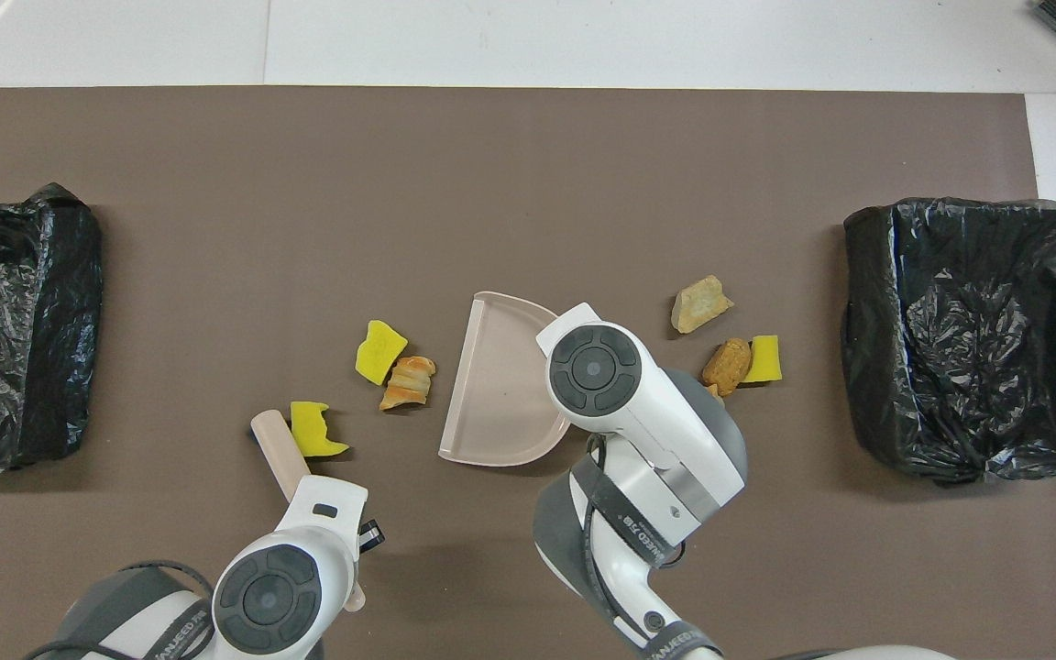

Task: Sweep and dump trash in bin
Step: 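Sweep the sponges and crusts into the dustpan with the left gripper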

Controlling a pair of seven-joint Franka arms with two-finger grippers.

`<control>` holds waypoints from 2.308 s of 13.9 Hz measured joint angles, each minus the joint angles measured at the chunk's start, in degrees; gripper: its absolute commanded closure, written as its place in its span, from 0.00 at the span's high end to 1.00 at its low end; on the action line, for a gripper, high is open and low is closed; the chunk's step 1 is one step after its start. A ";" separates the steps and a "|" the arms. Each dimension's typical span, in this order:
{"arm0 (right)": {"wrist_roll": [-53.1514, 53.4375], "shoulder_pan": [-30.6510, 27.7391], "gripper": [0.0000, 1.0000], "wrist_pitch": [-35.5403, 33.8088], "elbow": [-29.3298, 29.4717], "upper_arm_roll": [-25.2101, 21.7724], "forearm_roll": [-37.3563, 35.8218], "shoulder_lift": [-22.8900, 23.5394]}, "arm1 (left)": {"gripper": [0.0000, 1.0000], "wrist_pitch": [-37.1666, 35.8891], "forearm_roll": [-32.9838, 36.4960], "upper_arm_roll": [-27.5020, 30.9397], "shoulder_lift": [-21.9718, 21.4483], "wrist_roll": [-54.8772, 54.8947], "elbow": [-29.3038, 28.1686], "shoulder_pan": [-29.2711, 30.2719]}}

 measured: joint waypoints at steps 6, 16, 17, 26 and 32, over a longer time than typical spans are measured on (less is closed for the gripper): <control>0.00 0.00 0.00 0.00 -0.02 0.00 0.00 0.00 | 0.00 7.32 -1.50 0.94 5.47 18.37 2.80 3.36; 0.00 0.00 0.00 0.00 -0.05 -0.01 -0.02 0.00 | 0.00 16.39 -1.78 -0.33 13.78 22.75 8.54 -10.30; 0.00 0.00 0.00 0.00 -0.06 -0.01 -0.02 0.00 | 0.00 16.39 -1.90 -0.38 13.96 22.68 9.26 -12.13; 0.00 -0.04 0.00 0.00 -0.26 0.01 -0.02 0.00 | 0.00 7.78 0.48 1.10 15.07 23.79 13.04 -8.47; -0.07 -1.07 0.00 -0.01 -0.29 -0.09 0.01 -0.09 | 0.00 -4.27 3.27 1.39 15.07 23.80 19.58 -2.58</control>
